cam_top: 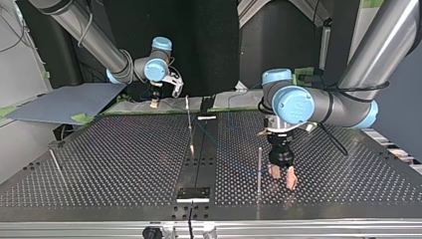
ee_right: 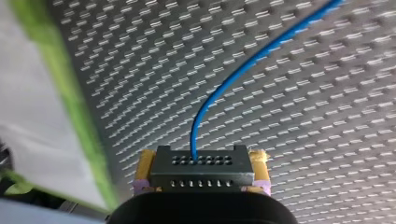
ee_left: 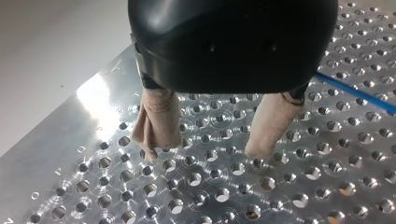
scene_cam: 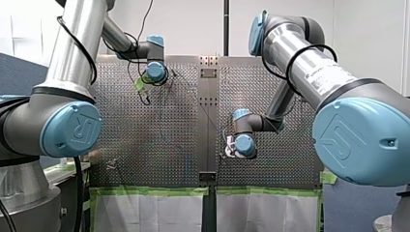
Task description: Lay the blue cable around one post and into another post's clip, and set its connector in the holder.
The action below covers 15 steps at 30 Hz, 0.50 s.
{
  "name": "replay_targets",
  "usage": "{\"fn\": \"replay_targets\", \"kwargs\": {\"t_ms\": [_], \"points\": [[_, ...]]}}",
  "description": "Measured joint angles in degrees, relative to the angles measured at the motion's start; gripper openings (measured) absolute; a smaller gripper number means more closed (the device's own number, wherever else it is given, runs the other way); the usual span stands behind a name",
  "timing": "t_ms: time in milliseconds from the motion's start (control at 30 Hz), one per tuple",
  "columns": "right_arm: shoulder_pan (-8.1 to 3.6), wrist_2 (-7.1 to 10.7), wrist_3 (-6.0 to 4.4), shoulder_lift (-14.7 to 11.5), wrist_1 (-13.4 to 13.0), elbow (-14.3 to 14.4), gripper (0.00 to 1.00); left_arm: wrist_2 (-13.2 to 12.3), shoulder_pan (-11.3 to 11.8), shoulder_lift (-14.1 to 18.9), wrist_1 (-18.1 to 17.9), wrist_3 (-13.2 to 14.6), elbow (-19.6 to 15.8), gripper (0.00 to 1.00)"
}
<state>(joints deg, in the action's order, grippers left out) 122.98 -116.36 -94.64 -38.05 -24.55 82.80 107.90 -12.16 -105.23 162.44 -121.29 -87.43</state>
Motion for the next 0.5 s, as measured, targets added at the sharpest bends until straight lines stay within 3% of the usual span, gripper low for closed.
{"fn": "replay_targets", "kwargs": {"t_ms": [300,500], "points": [[-0.80,-0.46,-0.41,5.3,-5.3,5.3,0.02,-0.1,0.2,0.0,0.0,-0.1,0.0,1.00],[-1.77,-1.88,-1.97,8.5,-8.5,8.5,0.02,-0.1,0.2,0.0,0.0,-0.1,0.0,1.00]]}}
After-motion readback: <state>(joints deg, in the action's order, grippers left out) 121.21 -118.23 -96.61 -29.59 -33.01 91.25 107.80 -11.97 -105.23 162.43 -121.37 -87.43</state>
